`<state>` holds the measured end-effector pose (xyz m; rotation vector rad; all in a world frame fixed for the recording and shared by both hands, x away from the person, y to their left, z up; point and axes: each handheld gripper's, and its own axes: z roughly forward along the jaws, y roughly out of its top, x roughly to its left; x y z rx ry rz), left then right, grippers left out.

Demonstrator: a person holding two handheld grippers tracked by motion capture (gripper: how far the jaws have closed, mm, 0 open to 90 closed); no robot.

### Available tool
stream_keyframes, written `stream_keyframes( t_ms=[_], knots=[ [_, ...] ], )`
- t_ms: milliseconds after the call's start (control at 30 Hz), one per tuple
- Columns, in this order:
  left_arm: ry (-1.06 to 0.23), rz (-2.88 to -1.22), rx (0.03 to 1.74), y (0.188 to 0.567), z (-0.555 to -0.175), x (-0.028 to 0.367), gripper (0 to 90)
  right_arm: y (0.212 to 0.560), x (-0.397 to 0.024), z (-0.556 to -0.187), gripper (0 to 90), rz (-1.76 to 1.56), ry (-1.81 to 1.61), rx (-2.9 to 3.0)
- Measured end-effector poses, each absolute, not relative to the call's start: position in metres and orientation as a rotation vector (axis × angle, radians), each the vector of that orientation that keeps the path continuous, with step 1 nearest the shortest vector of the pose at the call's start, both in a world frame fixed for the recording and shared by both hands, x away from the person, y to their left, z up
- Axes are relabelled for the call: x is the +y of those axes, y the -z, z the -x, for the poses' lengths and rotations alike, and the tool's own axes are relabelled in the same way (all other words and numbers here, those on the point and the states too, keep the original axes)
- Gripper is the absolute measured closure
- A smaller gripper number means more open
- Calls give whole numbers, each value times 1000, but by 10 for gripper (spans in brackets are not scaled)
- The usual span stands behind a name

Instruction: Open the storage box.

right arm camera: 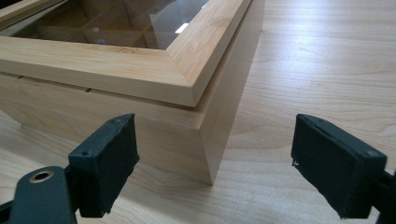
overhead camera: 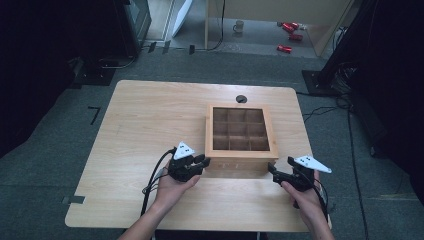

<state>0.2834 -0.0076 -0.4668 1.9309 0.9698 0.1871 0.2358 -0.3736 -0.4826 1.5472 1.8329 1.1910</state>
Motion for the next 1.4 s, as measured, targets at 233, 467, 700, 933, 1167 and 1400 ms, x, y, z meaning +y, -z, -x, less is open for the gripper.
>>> stream_keyframes(
  t_ms=[233, 467, 700, 933, 1167, 1400],
  knots=[
    [-187, -1934, 968, 464, -284, -8, 720, 483, -373, -241, 153, -1560, -1195, 1829],
    [-181, -1925, 967, 461, -285, -8, 719, 478, -373, -251, 169, -1566, -1219, 1818],
    [-191, -1914, 959, 461, -284, -4, 699, 474, -373, -251, 175, -1527, -1188, 1837],
    [-205, -1924, 969, 470, -280, 9, 600, 468, -372, -252, 176, -1482, -1168, 1849],
    [-263, -2017, 1008, 488, -274, 25, 405, 453, -372, -256, 178, -1463, -1192, 1830],
    [-308, -2075, 1093, 505, -275, 46, 290, 436, -371, -262, 178, -1438, -1210, 1802]
  ],
)
